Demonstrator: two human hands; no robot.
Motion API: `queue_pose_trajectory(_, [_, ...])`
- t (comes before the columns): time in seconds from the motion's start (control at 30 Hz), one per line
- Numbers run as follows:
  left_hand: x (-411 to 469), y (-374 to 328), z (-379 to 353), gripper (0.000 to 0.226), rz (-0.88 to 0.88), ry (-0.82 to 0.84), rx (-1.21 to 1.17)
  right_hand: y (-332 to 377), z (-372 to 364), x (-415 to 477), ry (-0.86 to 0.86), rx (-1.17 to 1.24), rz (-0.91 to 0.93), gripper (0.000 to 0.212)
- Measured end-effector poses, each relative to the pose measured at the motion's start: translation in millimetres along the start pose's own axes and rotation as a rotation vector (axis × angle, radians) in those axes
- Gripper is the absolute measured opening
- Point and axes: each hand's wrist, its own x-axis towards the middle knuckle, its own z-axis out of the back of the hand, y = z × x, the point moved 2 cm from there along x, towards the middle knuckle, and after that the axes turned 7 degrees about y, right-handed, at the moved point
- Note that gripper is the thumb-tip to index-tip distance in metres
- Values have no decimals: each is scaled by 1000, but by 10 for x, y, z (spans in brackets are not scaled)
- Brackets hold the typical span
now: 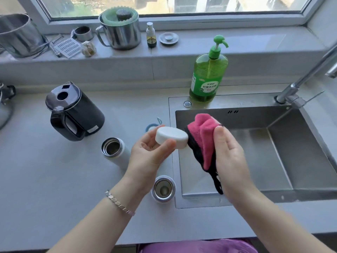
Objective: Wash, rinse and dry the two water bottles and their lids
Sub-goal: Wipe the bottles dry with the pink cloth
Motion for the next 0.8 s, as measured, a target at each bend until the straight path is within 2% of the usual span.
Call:
queue_pose_trajectory(0.1, [7,94,-269,45,-32,53,20,-67,-132,-52,149,-159,117,43])
queue_pose_trajectory(0.2, [-9,166,-460,37,-44,57,-7,-40,-99,53,93,-110,95,35])
queue_pose_trajectory(0.27, [13,180,-503,40,-51,52,-24,11,-12,146,88,42,-1,39])
queue_pose_trajectory(0.37, [47,226,-552,69,-35,47,-67,3,138,209,91,271,-153,47])
queue_pose_trajectory(0.4, [55,257,-571,71,-26,43,-80,-11,172,193,79,275,-156,48])
queue_pose_trajectory(0.47, [54,310,-651,58,-9,35,-73,-53,221,116,52,152,-91,44])
queue_pose_trajectory(0.53, [45,338,-719,45,-16,46,14,-68,290,27,27,-7,-5,38])
queue_pose_trajectory(0.6, [22,320,-744,40,-56,60,140,-63,403,23,47,-55,-18,36])
queue_pose_trajectory(0.67, [-10,294,-744,51,-112,92,286,-51,501,93,86,-7,-132,23])
queue_pose_trajectory(0.8, [-130,291,-795,70,-206,110,459,6,568,202,134,42,-288,24])
